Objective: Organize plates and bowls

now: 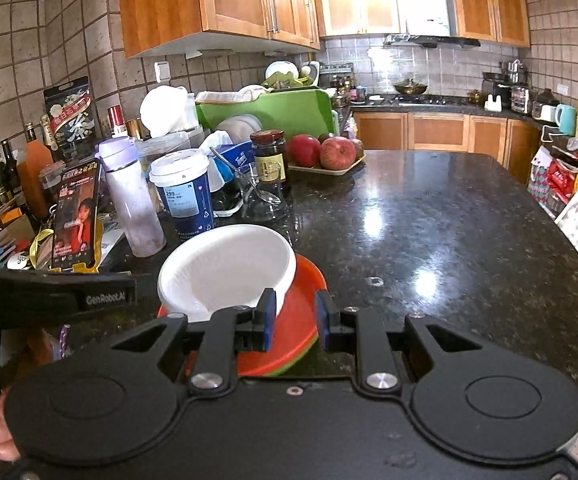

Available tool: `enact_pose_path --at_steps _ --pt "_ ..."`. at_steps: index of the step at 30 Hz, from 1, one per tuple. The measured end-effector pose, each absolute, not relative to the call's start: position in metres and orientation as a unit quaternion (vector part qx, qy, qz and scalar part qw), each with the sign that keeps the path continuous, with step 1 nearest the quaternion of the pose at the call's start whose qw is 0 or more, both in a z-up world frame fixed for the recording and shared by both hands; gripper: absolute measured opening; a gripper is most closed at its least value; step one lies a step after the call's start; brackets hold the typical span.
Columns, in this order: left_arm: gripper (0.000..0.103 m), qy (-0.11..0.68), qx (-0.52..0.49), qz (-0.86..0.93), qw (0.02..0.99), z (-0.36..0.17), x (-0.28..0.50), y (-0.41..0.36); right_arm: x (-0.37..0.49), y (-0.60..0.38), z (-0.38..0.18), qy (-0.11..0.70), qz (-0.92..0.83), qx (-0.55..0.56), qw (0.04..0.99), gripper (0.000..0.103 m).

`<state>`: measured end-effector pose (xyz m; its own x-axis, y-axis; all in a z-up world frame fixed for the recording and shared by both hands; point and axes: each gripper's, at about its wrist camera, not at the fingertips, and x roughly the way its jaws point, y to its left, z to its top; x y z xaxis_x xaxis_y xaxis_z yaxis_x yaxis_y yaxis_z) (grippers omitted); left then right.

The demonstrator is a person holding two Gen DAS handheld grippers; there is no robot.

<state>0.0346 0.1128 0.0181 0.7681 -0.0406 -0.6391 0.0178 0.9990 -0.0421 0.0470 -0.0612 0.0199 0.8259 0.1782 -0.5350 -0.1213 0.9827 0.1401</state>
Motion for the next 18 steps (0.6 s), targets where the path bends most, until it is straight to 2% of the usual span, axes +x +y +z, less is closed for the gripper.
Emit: enact_pose_path --at_steps 18 --pt "0.029 0.350 -0.003 -0.022 0.936 0.008 -0.022 0.104 -0.015 -0.054 0.013 0.273 0.041 0.044 0.960 0.023"
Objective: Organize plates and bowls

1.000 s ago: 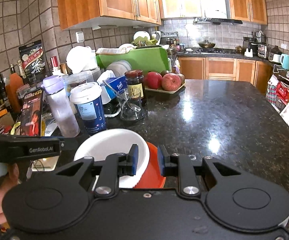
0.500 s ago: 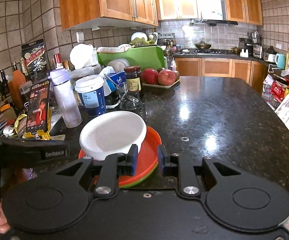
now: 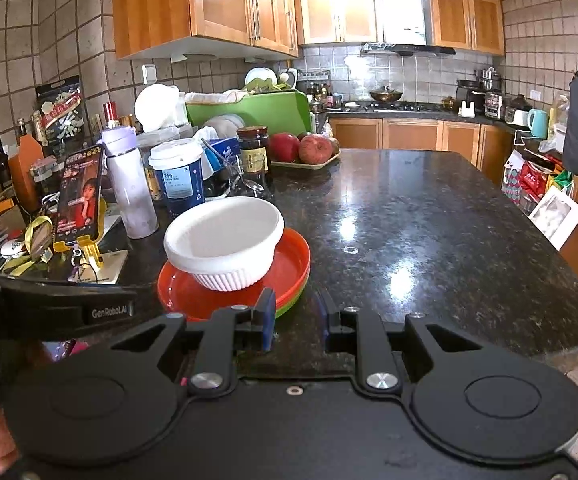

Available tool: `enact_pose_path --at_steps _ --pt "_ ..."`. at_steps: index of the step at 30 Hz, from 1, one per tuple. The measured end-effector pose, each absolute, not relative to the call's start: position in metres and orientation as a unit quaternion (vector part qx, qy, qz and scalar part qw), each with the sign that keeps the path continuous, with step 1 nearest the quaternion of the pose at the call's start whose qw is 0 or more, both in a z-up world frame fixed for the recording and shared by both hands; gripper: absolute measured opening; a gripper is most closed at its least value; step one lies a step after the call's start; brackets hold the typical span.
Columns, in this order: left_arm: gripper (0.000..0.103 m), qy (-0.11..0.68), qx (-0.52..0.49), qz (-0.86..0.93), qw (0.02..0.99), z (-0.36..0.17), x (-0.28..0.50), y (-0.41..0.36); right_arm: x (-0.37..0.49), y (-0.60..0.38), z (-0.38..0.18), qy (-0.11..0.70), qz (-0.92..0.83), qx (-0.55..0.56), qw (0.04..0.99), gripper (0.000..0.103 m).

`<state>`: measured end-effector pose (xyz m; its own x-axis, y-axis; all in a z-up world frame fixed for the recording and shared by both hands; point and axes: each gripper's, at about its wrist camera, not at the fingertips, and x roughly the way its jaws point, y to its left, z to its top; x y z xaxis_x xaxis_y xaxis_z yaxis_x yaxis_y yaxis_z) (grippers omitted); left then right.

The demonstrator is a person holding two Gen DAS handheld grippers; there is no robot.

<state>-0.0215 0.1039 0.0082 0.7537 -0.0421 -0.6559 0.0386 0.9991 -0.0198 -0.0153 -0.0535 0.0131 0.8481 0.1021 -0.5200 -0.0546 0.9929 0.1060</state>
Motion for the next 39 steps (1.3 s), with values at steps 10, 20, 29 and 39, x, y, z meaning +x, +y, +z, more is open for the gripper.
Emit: enact_pose_path --at_steps 10,20,29,39 --pt "0.029 0.343 0.003 -0.027 0.939 0.009 -0.037 0.099 -0.031 -0.053 0.013 0.265 0.037 0.051 0.962 0.023" --pt "0.029 0.344 0.007 -0.021 0.939 0.007 -0.038 0.095 -0.034 -0.057 0.010 0.267 0.037 0.057 0.961 0.023" --pt "0.029 0.351 0.008 -0.025 0.936 0.005 -0.034 0.094 -0.031 -0.058 0.008 0.267 0.037 0.059 0.961 0.023" --pt "0.029 0.355 0.006 -0.025 0.935 0.004 -0.029 0.094 -0.028 -0.059 0.007 0.268 0.038 0.059 0.961 0.023"
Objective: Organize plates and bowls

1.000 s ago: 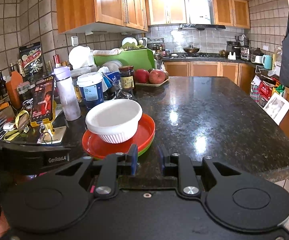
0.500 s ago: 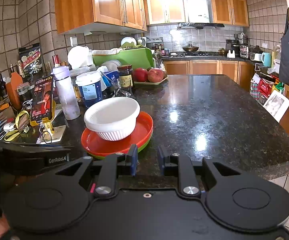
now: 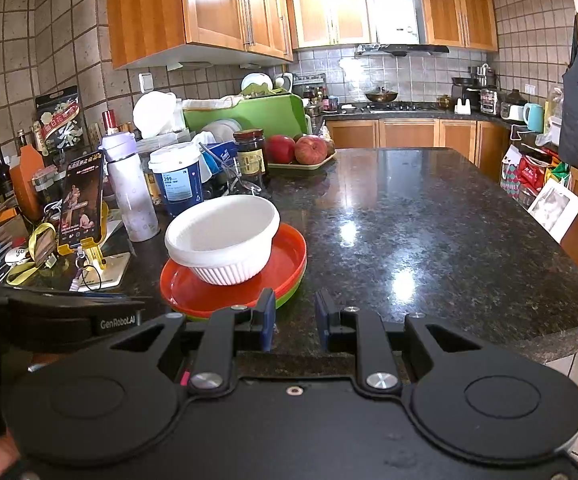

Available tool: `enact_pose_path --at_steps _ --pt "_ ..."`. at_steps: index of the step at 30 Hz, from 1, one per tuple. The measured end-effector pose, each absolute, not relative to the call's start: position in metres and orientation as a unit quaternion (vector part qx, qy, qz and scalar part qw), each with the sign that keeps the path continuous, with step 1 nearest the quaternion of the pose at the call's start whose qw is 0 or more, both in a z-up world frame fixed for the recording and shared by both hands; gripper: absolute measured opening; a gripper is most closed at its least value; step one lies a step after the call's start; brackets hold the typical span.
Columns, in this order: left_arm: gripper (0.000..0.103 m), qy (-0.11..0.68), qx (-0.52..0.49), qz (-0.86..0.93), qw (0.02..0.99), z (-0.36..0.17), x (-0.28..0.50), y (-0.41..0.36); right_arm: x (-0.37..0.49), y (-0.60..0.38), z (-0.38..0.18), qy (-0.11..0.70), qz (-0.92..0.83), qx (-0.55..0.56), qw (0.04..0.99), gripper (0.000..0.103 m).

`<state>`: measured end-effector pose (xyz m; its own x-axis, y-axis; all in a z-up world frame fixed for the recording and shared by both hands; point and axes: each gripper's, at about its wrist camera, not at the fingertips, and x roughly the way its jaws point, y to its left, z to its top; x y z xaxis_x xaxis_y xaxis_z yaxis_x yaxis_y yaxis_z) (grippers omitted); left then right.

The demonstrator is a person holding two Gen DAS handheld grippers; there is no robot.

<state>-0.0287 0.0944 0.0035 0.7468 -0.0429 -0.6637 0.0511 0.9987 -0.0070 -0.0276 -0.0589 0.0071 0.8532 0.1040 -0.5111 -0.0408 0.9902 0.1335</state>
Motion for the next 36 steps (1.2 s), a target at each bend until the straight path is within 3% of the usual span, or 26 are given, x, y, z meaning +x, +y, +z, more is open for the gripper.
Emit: enact_pose_path --at_steps 36 --pt "0.029 0.379 -0.005 -0.022 0.925 -0.002 -0.003 0.104 0.001 -0.058 0.002 0.287 0.047 0.056 0.955 0.023"
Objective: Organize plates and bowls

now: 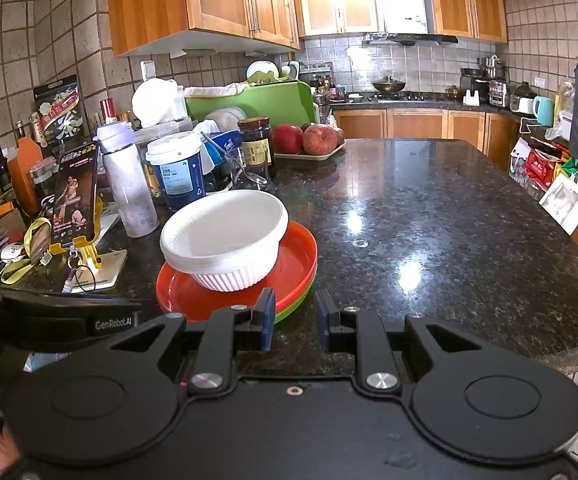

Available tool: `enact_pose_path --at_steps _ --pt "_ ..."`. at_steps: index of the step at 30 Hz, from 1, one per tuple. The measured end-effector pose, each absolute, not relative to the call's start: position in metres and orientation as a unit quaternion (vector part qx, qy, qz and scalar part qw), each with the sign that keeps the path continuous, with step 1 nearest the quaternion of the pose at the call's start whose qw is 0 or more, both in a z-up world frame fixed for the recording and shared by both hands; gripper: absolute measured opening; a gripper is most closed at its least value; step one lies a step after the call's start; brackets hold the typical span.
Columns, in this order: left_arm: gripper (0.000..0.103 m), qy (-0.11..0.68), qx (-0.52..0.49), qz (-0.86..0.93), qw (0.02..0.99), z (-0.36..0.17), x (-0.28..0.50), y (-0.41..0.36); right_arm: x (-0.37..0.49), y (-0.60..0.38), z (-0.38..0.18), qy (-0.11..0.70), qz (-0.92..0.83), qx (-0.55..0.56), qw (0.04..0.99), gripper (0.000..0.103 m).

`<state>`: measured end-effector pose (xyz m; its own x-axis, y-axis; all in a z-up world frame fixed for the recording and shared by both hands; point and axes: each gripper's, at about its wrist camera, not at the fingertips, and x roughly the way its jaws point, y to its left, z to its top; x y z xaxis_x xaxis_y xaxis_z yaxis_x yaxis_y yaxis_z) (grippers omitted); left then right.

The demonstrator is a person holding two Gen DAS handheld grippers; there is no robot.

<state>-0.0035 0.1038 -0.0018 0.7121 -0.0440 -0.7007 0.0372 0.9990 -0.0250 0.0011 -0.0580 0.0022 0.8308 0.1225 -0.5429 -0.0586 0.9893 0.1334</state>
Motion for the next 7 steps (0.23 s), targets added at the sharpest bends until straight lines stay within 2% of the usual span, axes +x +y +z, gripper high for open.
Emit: enact_pose_path --at_steps 7 --pt "0.029 0.385 -0.005 -0.025 0.923 -0.004 0.006 0.101 0.014 -0.061 0.000 0.292 0.051 0.058 0.953 0.023"
